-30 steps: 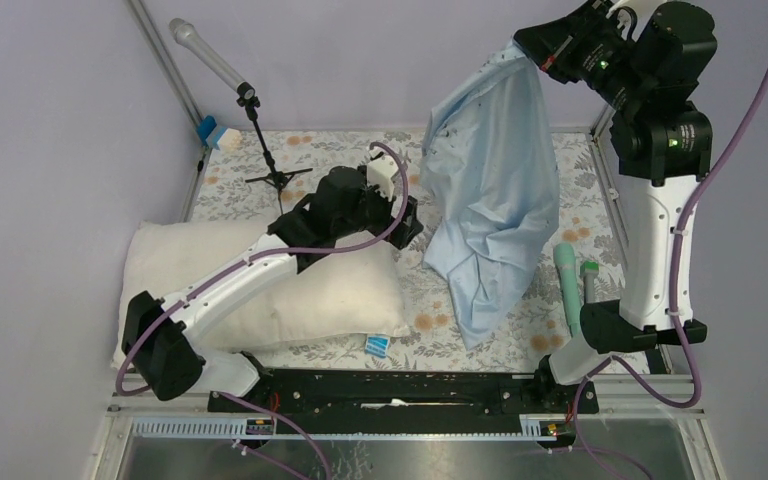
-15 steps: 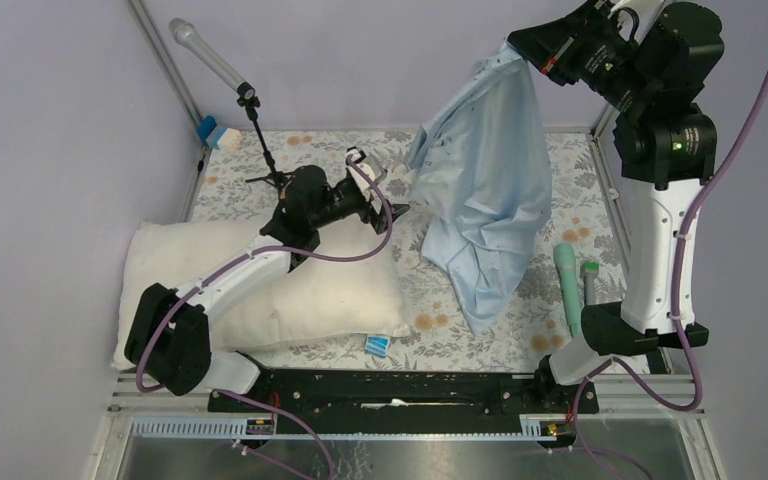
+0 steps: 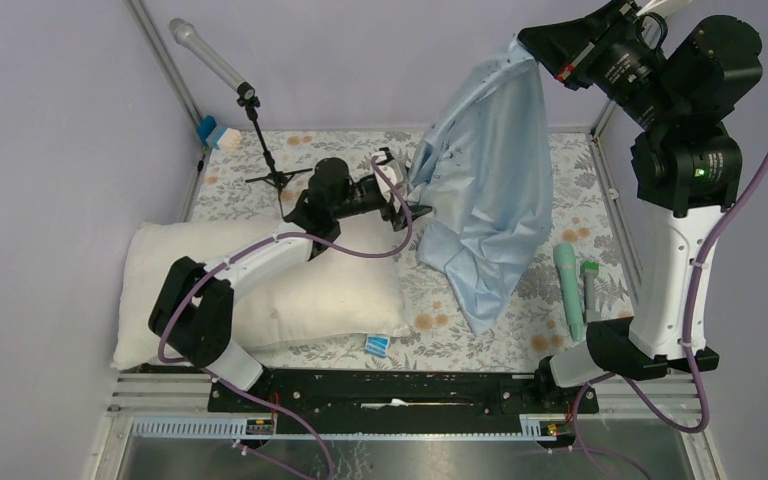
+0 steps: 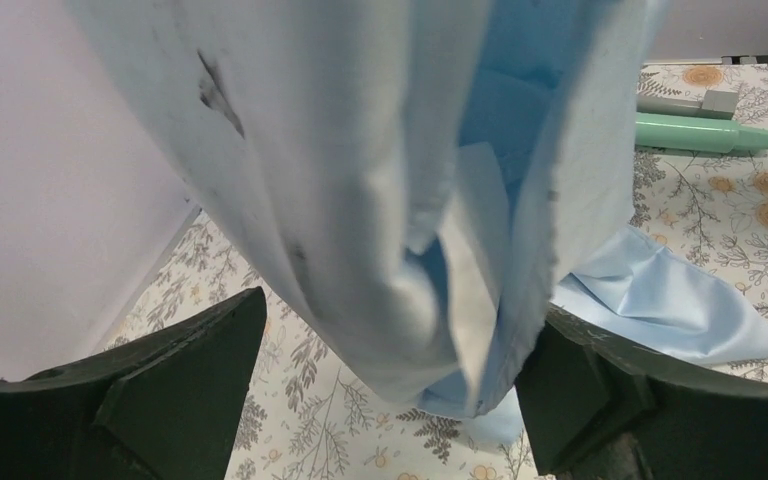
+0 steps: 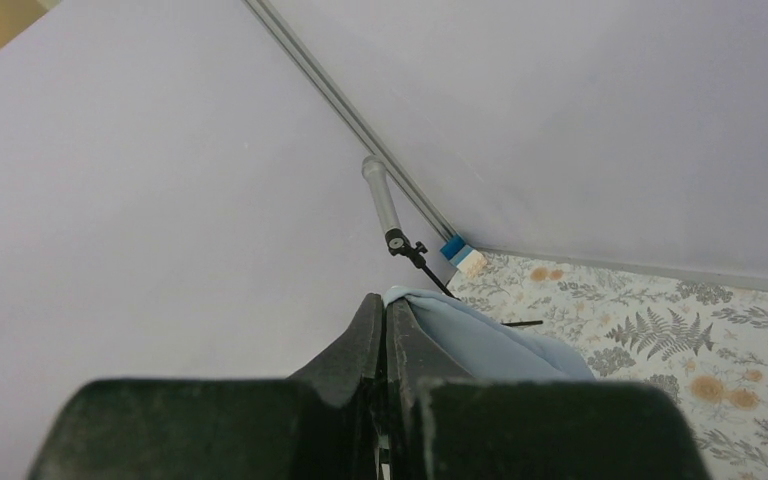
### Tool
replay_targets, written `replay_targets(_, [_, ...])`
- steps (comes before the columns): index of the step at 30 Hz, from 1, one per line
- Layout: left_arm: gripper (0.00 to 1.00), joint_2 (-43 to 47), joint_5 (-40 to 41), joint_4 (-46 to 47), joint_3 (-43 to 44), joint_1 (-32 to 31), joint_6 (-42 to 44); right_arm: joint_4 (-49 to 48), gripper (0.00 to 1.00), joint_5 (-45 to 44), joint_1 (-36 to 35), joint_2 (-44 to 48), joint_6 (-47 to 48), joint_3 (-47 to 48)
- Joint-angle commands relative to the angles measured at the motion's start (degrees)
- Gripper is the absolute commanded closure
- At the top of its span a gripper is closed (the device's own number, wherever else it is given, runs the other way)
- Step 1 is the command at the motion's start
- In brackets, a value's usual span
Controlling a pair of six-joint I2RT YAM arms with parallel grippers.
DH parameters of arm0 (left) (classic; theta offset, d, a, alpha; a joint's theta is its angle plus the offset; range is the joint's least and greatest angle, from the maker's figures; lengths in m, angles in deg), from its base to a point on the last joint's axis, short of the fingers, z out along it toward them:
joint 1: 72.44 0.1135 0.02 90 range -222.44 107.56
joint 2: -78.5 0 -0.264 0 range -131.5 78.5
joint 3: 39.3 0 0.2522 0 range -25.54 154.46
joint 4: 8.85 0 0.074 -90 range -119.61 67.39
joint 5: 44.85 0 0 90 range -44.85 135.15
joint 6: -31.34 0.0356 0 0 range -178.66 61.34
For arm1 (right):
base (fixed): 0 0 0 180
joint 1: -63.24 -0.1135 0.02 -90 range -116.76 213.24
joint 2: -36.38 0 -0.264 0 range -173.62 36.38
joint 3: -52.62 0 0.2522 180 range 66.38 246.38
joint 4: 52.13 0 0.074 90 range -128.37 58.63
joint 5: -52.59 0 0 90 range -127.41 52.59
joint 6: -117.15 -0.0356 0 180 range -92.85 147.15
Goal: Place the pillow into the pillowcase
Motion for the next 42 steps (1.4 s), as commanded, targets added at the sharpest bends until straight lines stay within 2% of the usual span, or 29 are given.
replay_targets(1, [0.30, -1.08, -7.77, 0.50, 7.05, -2.20, 1.30, -3.59, 1.00, -1.15, -0.21, 0.85, 0.66, -1.27])
replay_targets(4, [0.70, 0.08, -11.10, -8.89, 9.91, -4.47, 1.04, -2.64, 1.00, -5.71, -0.12, -0.67, 2.21, -1.01])
replay_targets(6, [0.92, 2.49, -9.52, -11.97, 9.47, -6.45, 2.23, -2.63, 1.00, -8.54, -0.12, -2.35, 2.80, -0.46])
replay_targets(7, [1.00, 4.14, -8.07, -12.20, 8.70, -7.29, 1.62, -2.67, 1.00, -9.85, -0.10, -3.31, 3.03, -0.01])
replay_targets(10, [1.00, 8.81, -5.32, -14.16, 9.77, -8.11, -3.24, -2.66, 1.00, -14.77, 0.26, -6.90, 3.52, 3.42])
replay_targets(15, [1.00, 11.03, 0.45, -25.70, 26.35, -8.11, -11.67, -3.96, 1.00, -24.28, 1.29, -12.31, 4.68, 10.56])
replay_targets(19, [1.00, 8.59, 1.49, -21.28, 37.07, -8.13, -23.47, -11.79, 1.00, -29.30, 1.97, -15.30, 3.70, 11.58])
replay_targets(22, [1.00, 2.97, 1.30, -17.01, 46.00, -8.34, -31.43, -19.84, 1.00, -34.04, 2.08, -17.56, 2.71, 11.09])
replay_targets(25, [1.00, -7.41, 0.78, -15.76, 59.00, -9.18, -38.26, -29.04, 1.00, -37.85, 2.25, -20.43, 1.73, 10.76])
replay_targets(30, [1.00, -22.09, 2.18, -13.60, 78.09, -13.35, -43.33, -42.91, 1.00, -42.69, 3.70, -24.98, -0.19, 12.83])
replay_targets(37, [1.00, -29.91, 6.76, -3.26, 83.43, -17.69, -45.83, -51.35, 1.00, -44.01, 10.27, -27.47, -7.45, 15.90])
replay_targets(42, [1.00, -28.60, 12.93, -4.94, 86.58, -18.31, -47.17, -54.36, 1.00, -39.81, 10.95, -29.59, -10.88, 18.80])
